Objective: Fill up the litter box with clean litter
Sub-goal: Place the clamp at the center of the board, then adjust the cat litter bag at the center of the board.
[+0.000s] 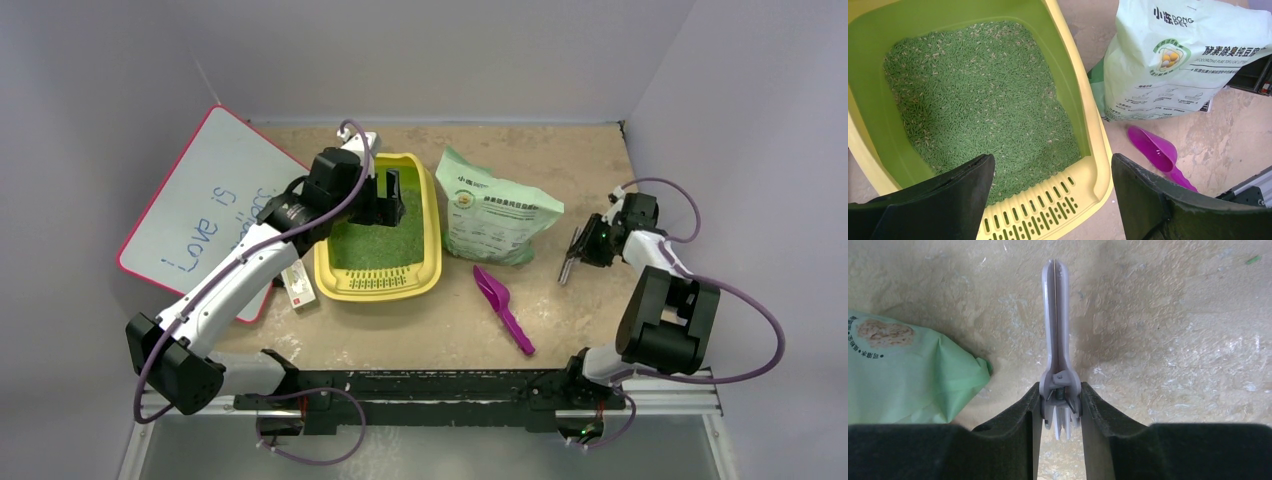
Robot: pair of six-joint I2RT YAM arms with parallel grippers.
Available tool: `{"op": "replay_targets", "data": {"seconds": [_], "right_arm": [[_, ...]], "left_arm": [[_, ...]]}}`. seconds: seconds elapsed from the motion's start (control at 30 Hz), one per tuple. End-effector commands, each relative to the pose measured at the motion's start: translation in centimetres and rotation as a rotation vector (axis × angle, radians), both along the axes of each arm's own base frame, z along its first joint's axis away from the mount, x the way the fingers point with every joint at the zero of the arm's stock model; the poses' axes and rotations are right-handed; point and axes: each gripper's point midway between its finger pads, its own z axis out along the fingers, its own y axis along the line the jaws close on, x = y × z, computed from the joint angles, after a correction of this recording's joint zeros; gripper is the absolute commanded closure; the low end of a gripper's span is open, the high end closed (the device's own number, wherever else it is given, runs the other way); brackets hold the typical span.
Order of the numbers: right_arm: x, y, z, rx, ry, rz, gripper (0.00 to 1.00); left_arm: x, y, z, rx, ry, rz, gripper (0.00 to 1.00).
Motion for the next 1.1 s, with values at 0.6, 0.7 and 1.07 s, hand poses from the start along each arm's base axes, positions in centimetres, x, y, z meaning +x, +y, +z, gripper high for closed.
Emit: {"op": "replay_targets", "data": {"seconds": [0.6, 0.7, 1.07], "right_arm": [[2.6, -5.2, 11.1, -0.287, -0.24, -0.121, 0.54], [3.5, -4.1, 14.4, -0.254, -0.342, -0.083, 0.51], [4.6, 3.1, 20.7, 0.078, -0.59, 0.116, 0.44]], "left_arm": [[0.9, -0.5, 3.2, -0.026, -0.079, -0.009, 0.14], [1.1, -0.8, 3.5, -0.038, -0.086, -0.006, 0.14], [3.6, -2.4, 5.9, -0.173, -0.175, 0.045, 0.05]]}}
